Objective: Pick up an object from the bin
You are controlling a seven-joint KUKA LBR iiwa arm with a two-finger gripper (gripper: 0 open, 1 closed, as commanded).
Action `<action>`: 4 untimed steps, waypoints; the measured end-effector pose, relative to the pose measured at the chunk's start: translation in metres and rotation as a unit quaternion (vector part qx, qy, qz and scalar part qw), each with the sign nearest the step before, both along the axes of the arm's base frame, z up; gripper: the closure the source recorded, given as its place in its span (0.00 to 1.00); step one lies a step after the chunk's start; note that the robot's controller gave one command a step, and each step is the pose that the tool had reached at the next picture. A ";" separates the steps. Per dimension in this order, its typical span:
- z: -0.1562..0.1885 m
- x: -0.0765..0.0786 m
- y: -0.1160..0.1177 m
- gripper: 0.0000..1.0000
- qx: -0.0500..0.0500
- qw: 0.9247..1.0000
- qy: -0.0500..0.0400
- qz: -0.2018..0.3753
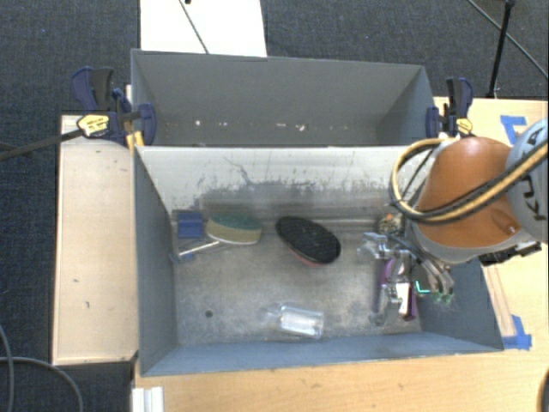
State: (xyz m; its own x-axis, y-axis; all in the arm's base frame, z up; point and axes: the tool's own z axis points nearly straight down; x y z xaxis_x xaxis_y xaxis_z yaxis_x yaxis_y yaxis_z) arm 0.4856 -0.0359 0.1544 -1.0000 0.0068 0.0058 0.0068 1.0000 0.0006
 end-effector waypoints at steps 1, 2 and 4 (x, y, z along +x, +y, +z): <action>0.015 0.004 -0.111 0.00 -0.003 1.000 -0.005 0.009; -0.062 0.018 -0.086 0.00 0.002 0.971 -0.002 0.240; -0.084 0.028 -0.084 1.00 0.002 0.887 -0.005 0.462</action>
Offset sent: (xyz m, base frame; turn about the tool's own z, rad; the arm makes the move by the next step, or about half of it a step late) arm 0.0038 -0.1055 0.0139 -0.0258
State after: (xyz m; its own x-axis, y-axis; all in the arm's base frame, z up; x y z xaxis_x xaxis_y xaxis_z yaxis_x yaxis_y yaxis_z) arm 0.5136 -0.1200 0.0701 -0.5780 -0.8160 -0.0045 -0.8160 0.5780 0.0006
